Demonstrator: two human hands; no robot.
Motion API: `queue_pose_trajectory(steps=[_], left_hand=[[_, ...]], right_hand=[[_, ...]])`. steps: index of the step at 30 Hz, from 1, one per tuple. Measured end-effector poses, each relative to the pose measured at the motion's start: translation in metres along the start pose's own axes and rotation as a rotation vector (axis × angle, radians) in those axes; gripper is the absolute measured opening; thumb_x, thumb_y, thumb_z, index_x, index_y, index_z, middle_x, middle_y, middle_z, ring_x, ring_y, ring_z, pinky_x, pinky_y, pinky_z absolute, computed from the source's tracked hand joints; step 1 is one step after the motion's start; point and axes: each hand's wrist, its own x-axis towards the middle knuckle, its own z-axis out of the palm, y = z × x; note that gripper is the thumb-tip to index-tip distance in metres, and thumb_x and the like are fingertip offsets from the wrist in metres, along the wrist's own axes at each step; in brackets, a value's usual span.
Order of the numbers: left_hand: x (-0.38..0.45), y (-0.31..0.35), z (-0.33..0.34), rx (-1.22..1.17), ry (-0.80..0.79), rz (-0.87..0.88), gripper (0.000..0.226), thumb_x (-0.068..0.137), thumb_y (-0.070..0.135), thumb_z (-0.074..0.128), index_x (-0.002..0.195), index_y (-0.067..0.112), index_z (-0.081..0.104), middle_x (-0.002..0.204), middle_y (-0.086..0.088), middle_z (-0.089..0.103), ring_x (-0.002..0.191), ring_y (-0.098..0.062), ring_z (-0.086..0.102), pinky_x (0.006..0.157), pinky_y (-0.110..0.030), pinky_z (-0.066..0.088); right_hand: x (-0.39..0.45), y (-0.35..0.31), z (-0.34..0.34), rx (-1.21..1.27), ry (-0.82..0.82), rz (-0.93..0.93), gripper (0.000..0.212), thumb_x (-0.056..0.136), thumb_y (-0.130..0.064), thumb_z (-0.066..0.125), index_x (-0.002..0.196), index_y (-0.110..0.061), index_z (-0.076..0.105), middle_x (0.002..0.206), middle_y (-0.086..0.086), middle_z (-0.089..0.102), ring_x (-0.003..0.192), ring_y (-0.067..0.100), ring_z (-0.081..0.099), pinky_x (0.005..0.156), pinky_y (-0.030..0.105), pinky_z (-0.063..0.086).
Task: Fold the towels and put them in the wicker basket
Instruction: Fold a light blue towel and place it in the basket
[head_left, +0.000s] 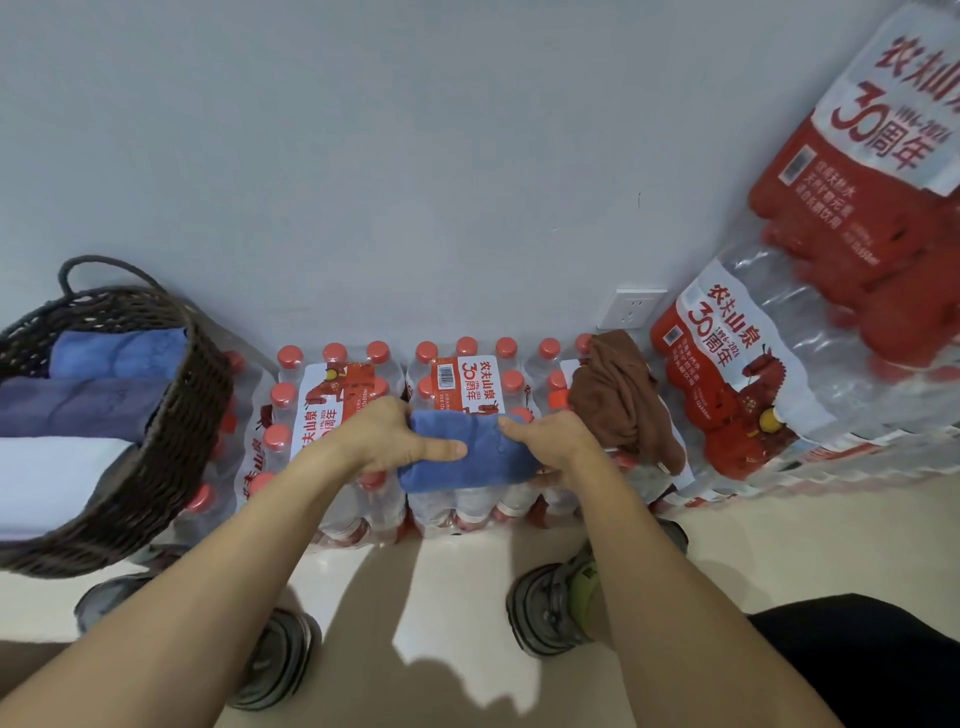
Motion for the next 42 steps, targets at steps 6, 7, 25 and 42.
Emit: queue_pose_trajectory(steps=[6,7,25,42], left_hand=[[-0.031,0.047,-0.046,0.148,0.174,0.211,0.043,0.067,0.045,0.085,0.09,0.018,0.061,0.083,-0.002,0.069,0.072,-0.017,0.065,0.06,-0.03,0.054],[-0.037,0.056,-0.056,0.184,0.185,0.249,0.04,0.07,0.043,0.083,0.092,0.017,0.062,0.083,-0.004,0.068,0.072,-0.02,0.063,0.062,-0.03,0.053],[-0.118,-0.052,-0.236,-0.143,0.179,0.252,0.038,0.075,0.032,0.073,0.108,0.016,0.064,0.102,-0.006,0.073,0.098,-0.024,0.07,0.087,-0.041,0.056],[-0.042,-0.22,-0.281,0.111,0.729,-0.184,0.039,0.093,0.033,0.059,0.119,0.005,0.047,0.11,-0.02,0.063,0.1,-0.036,0.059,0.08,-0.036,0.043]], right_hand=[[-0.041,-0.065,-0.024,0.163,-0.08,-0.601,0.061,0.077,-0.028,0.076,0.132,-0.035,0.051,0.138,-0.004,0.052,0.124,0.008,0.052,0.091,0.023,0.047],[-0.054,-0.08,-0.023,0.13,-0.158,-0.699,0.072,0.072,-0.041,0.08,0.135,-0.044,0.045,0.143,-0.007,0.048,0.132,0.004,0.044,0.093,0.02,0.043],[-0.106,-0.17,0.118,-0.119,-0.37,-0.914,0.015,0.089,-0.042,0.069,0.09,-0.027,0.066,0.078,-0.016,0.066,0.069,0.0,0.061,0.063,0.015,0.048],[-0.052,-0.268,0.288,-0.569,0.132,-0.904,0.041,0.089,-0.038,0.067,0.116,-0.011,0.053,0.114,0.011,0.055,0.098,0.03,0.057,0.074,0.031,0.04]])
